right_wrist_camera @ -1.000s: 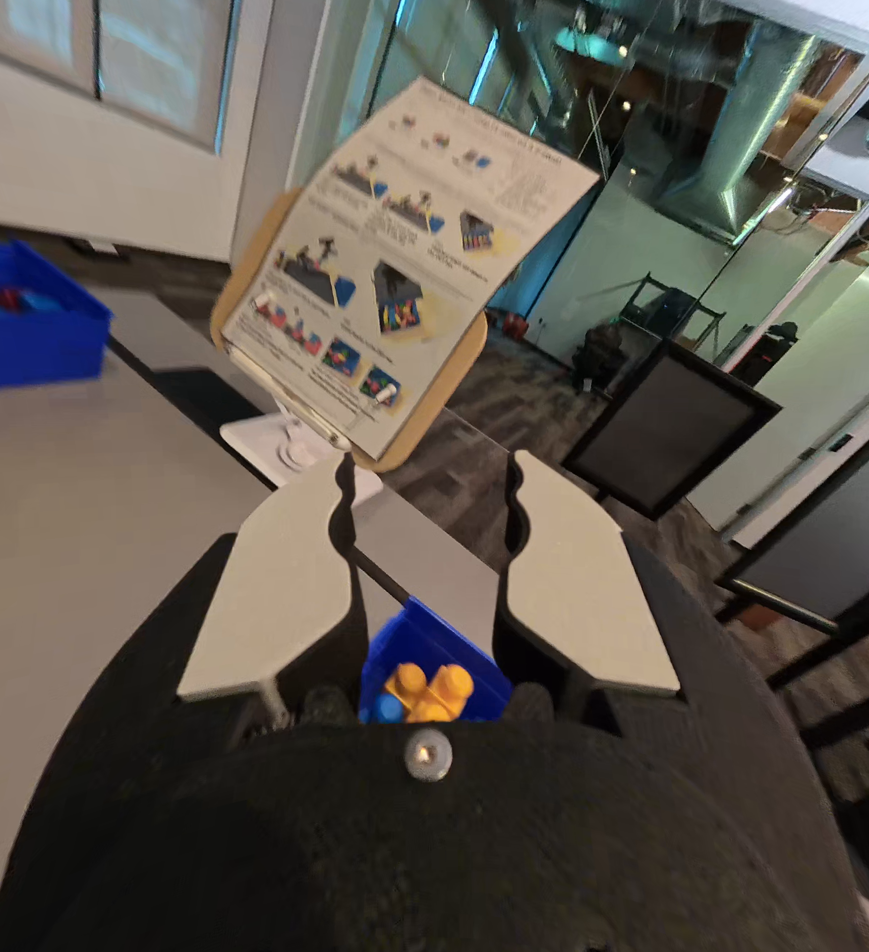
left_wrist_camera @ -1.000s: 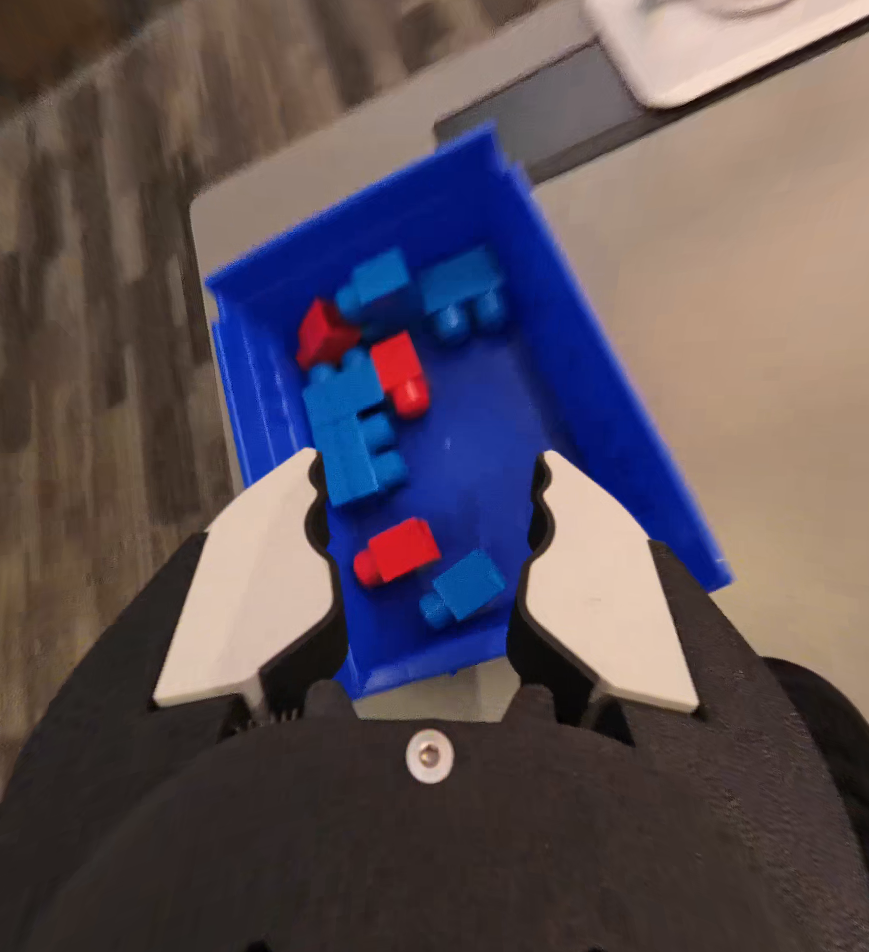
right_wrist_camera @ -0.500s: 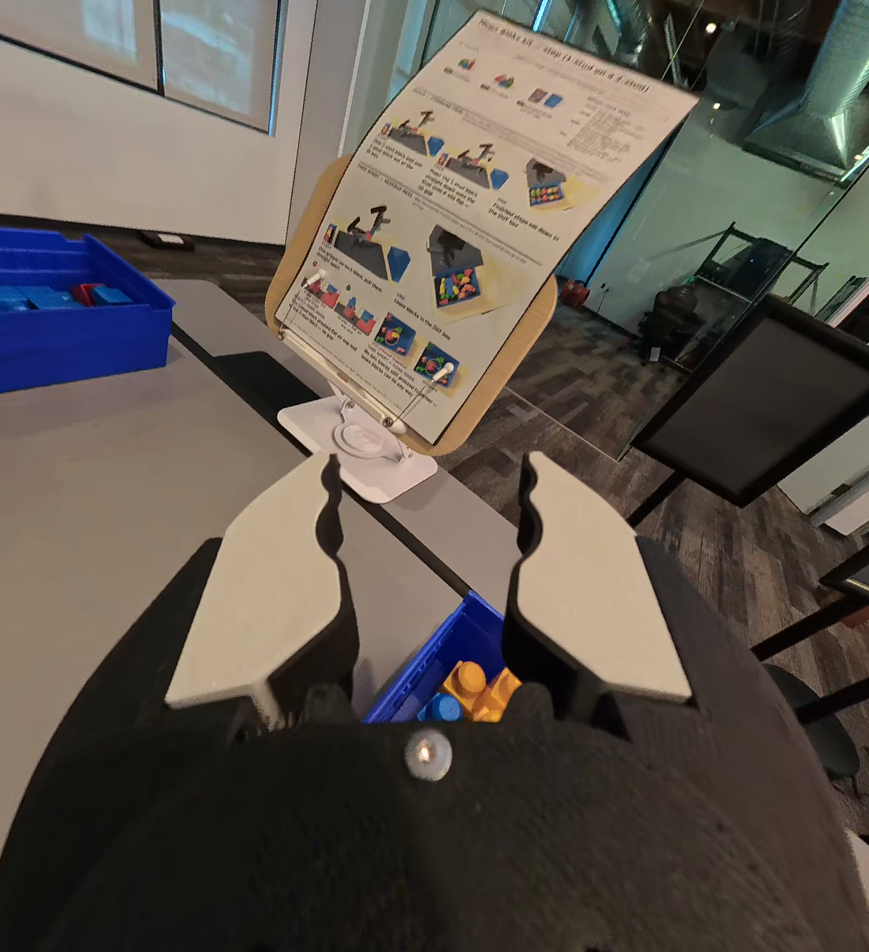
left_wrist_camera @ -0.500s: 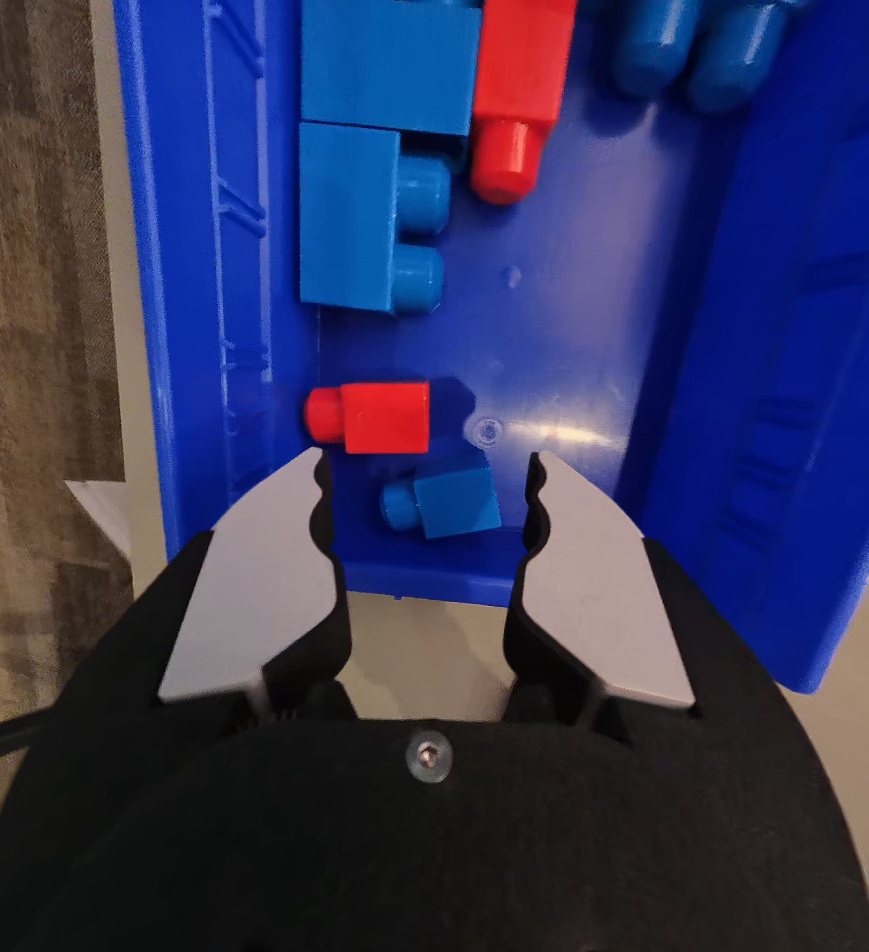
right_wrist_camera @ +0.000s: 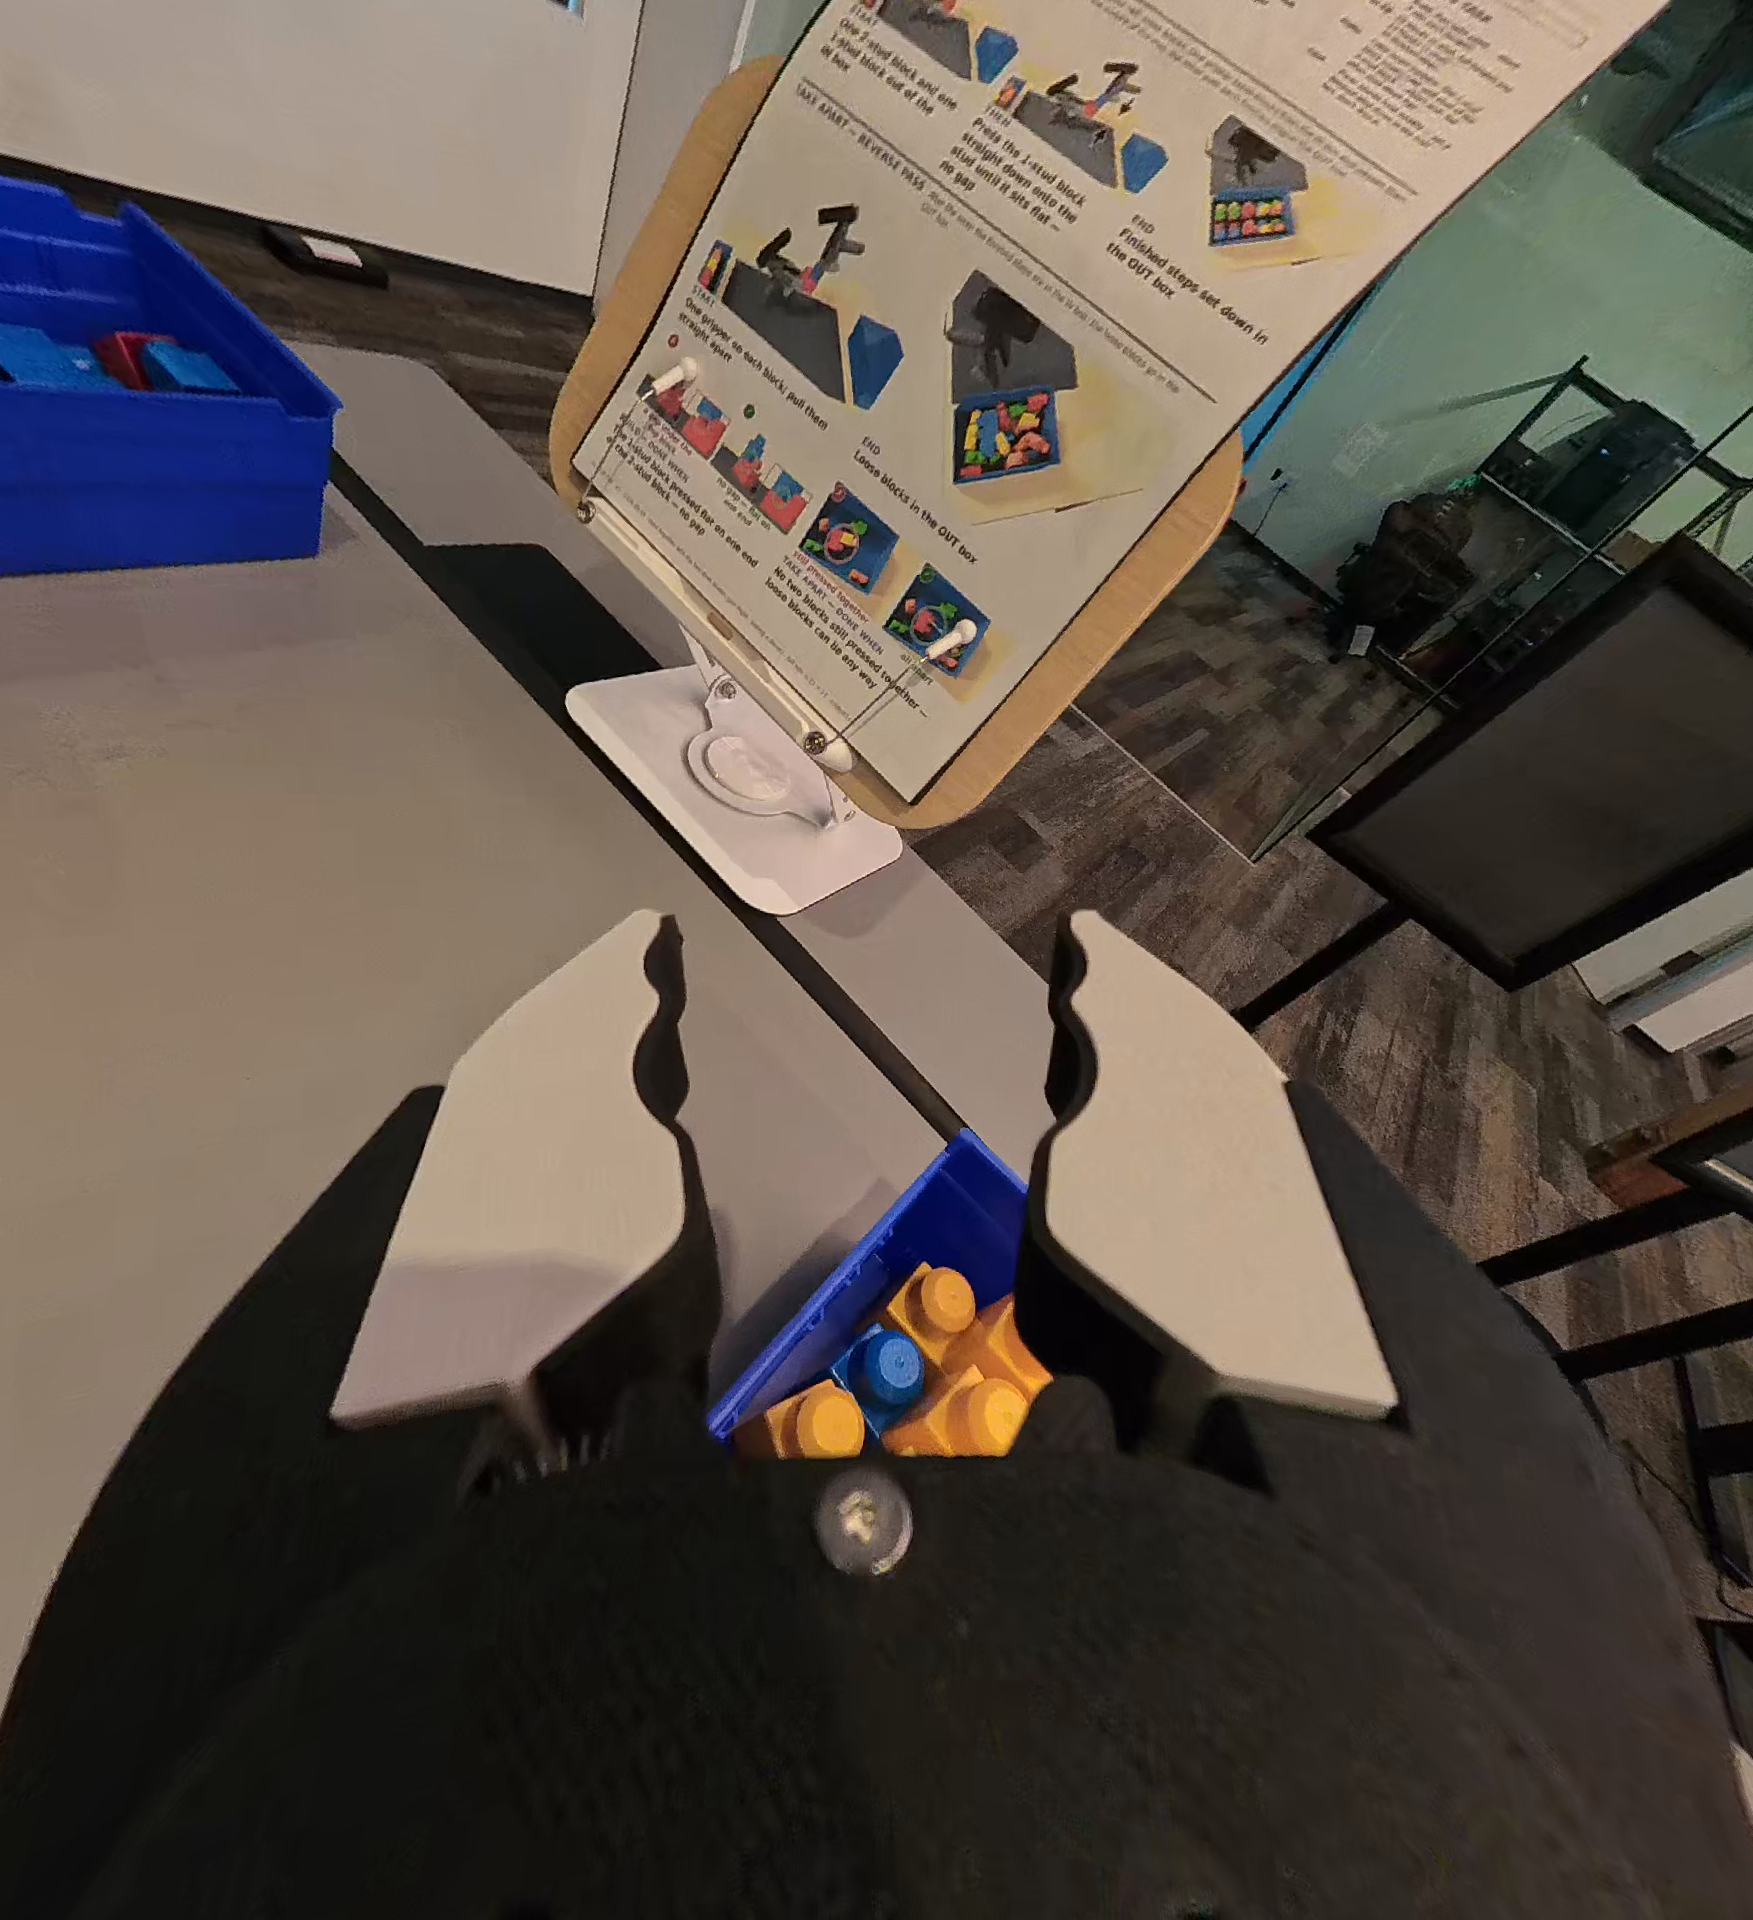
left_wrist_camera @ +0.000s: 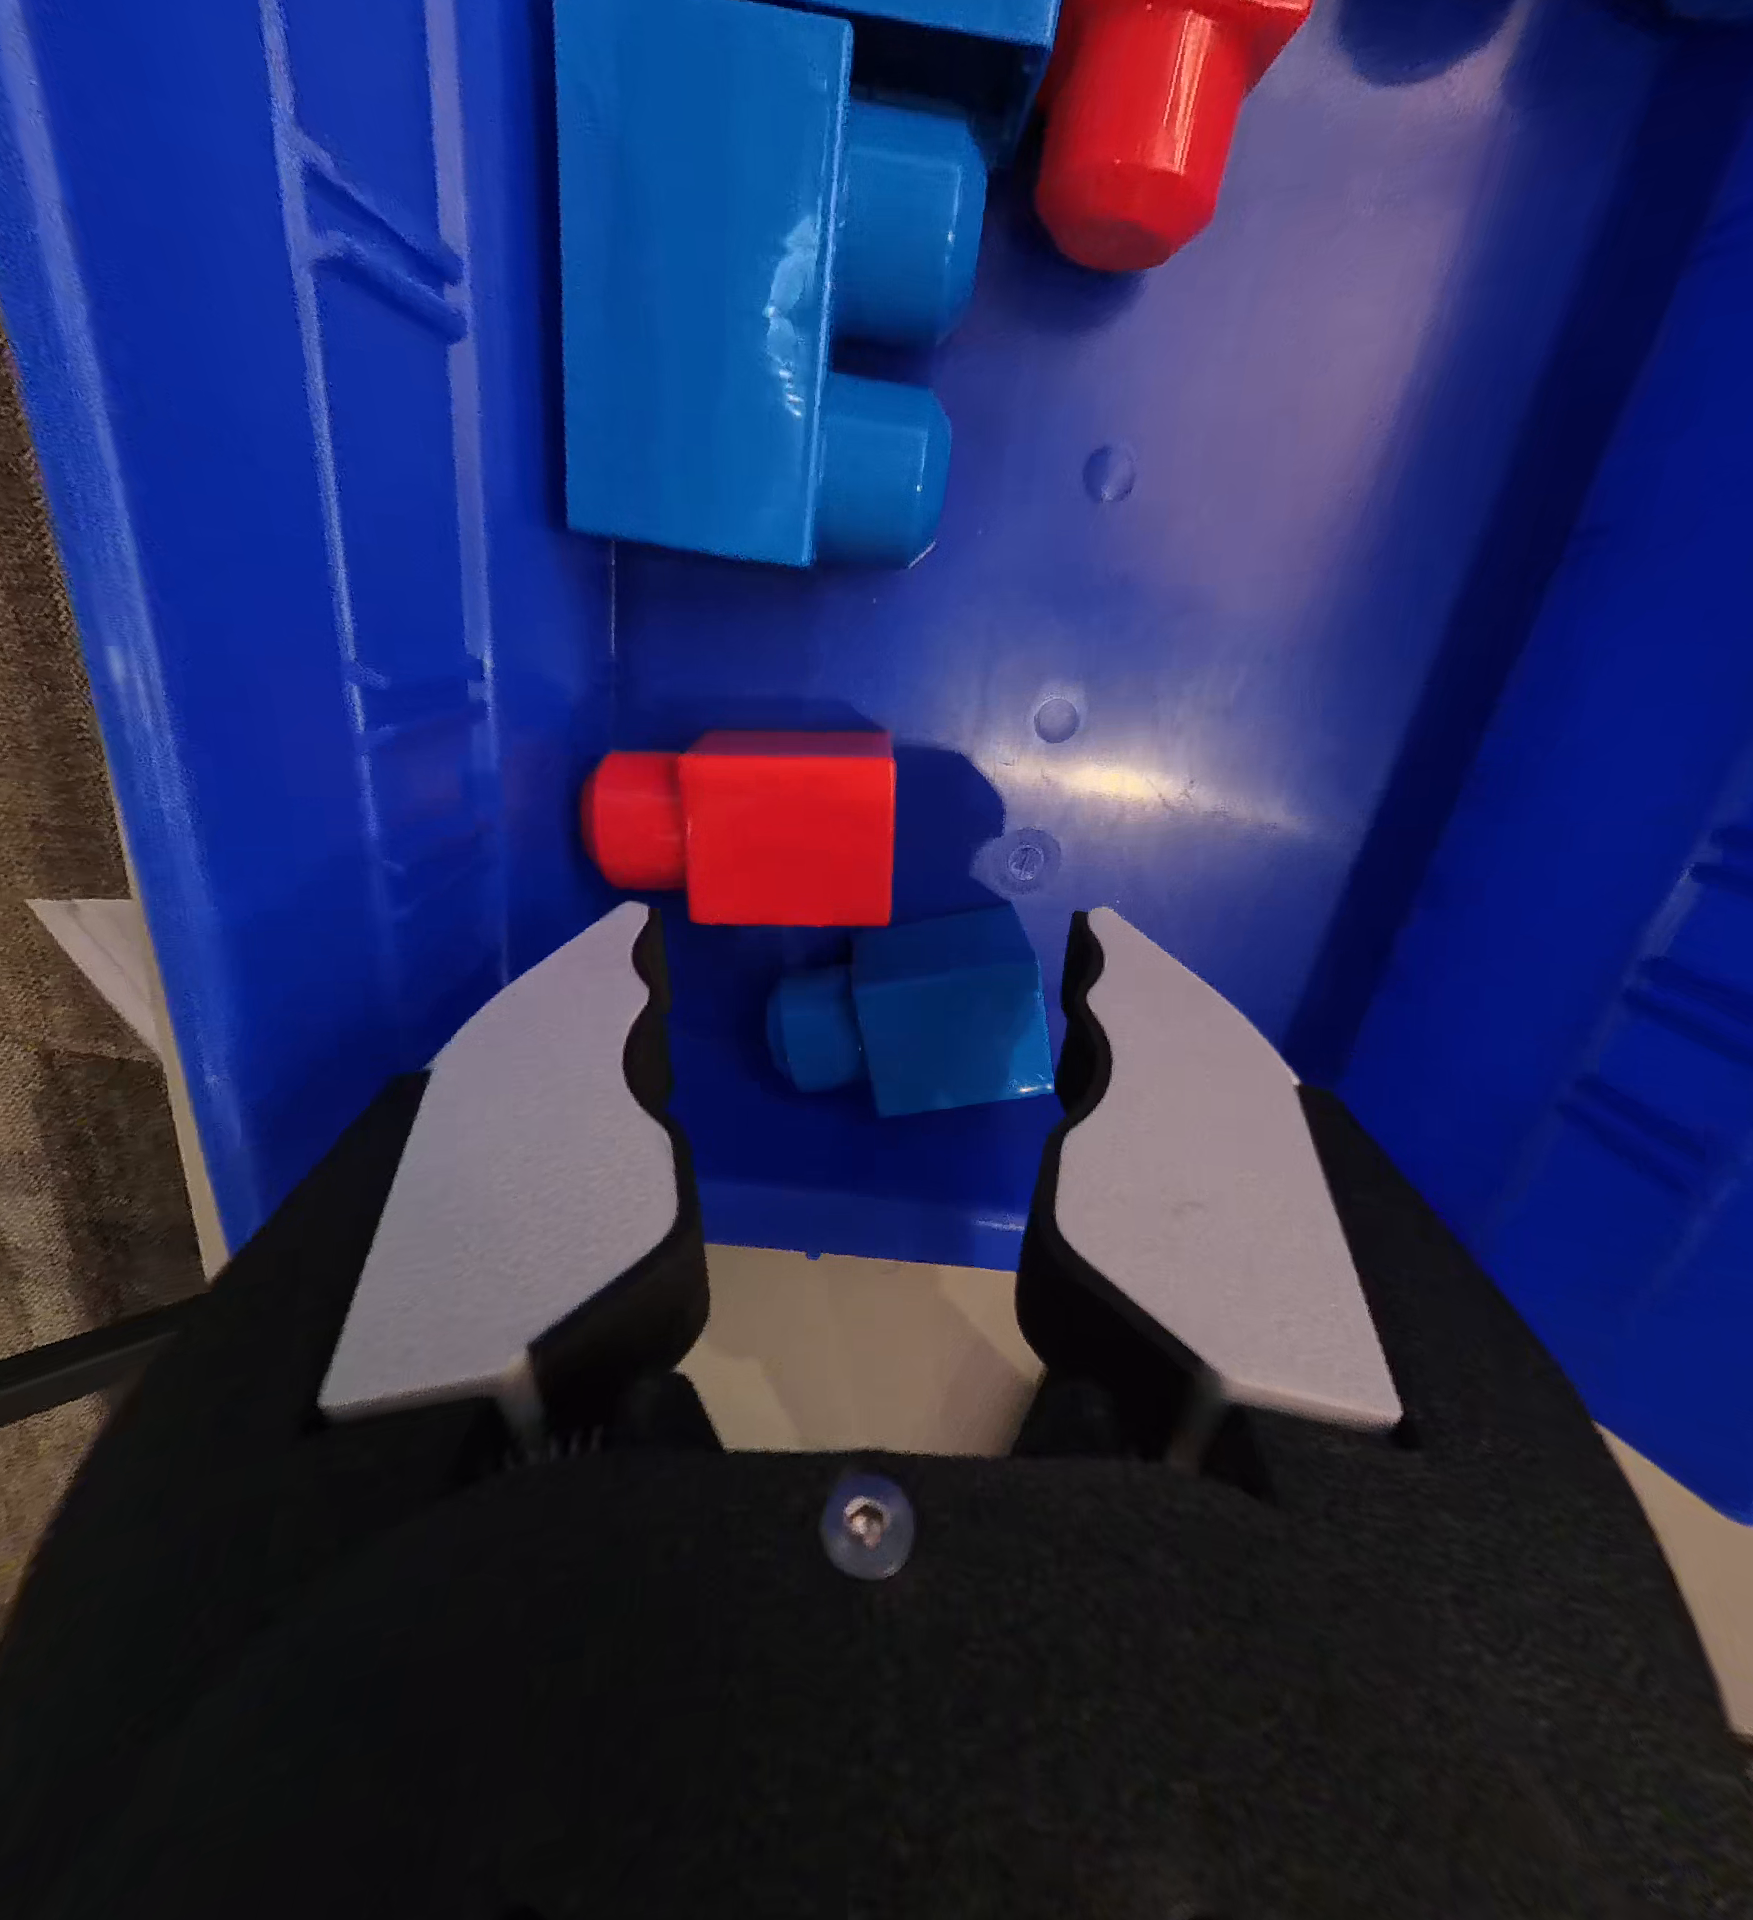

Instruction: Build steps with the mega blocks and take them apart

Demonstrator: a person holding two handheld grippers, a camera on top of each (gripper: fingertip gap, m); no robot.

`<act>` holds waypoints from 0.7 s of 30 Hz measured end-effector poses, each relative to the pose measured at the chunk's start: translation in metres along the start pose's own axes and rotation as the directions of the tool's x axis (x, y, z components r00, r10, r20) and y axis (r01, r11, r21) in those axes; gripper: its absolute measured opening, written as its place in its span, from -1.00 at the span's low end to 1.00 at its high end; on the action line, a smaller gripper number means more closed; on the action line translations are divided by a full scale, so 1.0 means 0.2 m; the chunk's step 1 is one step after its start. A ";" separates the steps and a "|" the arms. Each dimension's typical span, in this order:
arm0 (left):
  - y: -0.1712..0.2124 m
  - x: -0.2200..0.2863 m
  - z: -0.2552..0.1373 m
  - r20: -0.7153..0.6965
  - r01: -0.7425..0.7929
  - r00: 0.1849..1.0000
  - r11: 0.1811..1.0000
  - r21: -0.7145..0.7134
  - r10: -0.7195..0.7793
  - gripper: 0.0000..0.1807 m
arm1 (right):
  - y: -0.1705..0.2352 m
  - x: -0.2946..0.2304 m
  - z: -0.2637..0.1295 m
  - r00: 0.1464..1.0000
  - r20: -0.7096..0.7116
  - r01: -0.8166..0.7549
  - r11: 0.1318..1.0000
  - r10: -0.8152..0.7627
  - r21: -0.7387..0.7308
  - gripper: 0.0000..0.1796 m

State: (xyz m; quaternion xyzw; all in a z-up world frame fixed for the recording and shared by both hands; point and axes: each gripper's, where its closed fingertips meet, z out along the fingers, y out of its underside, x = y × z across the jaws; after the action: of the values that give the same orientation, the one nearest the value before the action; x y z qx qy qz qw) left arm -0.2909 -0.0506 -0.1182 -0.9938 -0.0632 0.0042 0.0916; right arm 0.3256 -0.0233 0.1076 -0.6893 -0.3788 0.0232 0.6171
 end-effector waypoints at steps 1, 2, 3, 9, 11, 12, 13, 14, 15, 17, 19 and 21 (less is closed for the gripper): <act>0.00 0.00 0.00 0.002 -0.001 1.000 1.000 0.001 0.001 -0.18 | 0.01 -0.01 0.01 1.000 0.006 0.007 1.000 -0.007 -0.011 -0.24; 0.00 0.00 0.01 0.001 -0.001 1.000 1.000 -0.001 0.001 -0.19 | 0.02 -0.01 0.01 1.000 0.006 0.012 1.000 -0.012 -0.024 -0.23; 0.00 0.01 0.02 -0.012 -0.004 1.000 1.000 -0.004 0.004 -0.20 | 0.03 -0.01 0.02 1.000 0.001 0.016 0.999 -0.016 -0.034 -0.23; -0.01 0.02 0.03 -0.025 -0.019 1.000 1.000 -0.002 0.019 -0.20 | 0.05 0.00 0.03 1.000 -0.005 0.022 0.998 -0.022 -0.052 -0.23; -0.01 0.03 0.03 -0.033 -0.025 0.999 1.000 -0.001 0.025 -0.20 | 0.04 0.00 0.03 1.000 -0.005 0.023 0.999 -0.023 -0.050 -0.24; -0.01 0.04 0.03 -0.042 -0.028 0.999 1.000 0.002 0.028 -0.20 | 0.04 -0.01 0.03 1.000 -0.004 0.022 0.998 -0.023 -0.050 -0.24; -0.01 0.05 0.03 -0.049 -0.031 0.998 1.000 0.002 0.031 -0.20 | 0.05 -0.01 0.03 1.000 -0.004 0.022 0.998 -0.023 -0.053 -0.24; -0.01 0.05 0.03 -0.050 -0.036 0.998 0.999 0.000 0.036 -0.20 | 0.05 0.00 0.03 1.000 -0.005 0.023 0.998 -0.023 -0.055 -0.24; -0.01 0.06 0.03 -0.050 -0.043 0.998 0.999 -0.003 0.043 -0.20 | 0.05 -0.01 0.03 1.000 -0.004 0.022 0.998 -0.023 -0.058 -0.24; -0.01 0.08 0.03 -0.060 -0.059 0.996 0.998 -0.006 0.059 -0.20 | 0.06 -0.01 0.04 1.000 0.000 0.023 0.998 -0.023 -0.065 -0.23; -0.02 0.11 0.02 -0.083 -0.077 0.993 0.997 0.016 0.078 -0.23 | 0.06 -0.01 0.04 1.000 -0.001 0.029 0.997 -0.029 -0.073 -0.23; -0.05 0.07 0.00 -0.031 -0.076 0.997 0.996 0.044 0.077 -0.20 | 0.07 -0.02 0.05 0.999 -0.001 0.036 0.996 -0.036 -0.080 -0.23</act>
State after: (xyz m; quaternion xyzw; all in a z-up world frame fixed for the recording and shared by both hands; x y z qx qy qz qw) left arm -0.2787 -0.0395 -0.1169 -0.9932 -0.0237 -0.0070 0.1136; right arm 0.3250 -0.0169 0.0923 -0.7065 -0.3912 -0.0037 0.5898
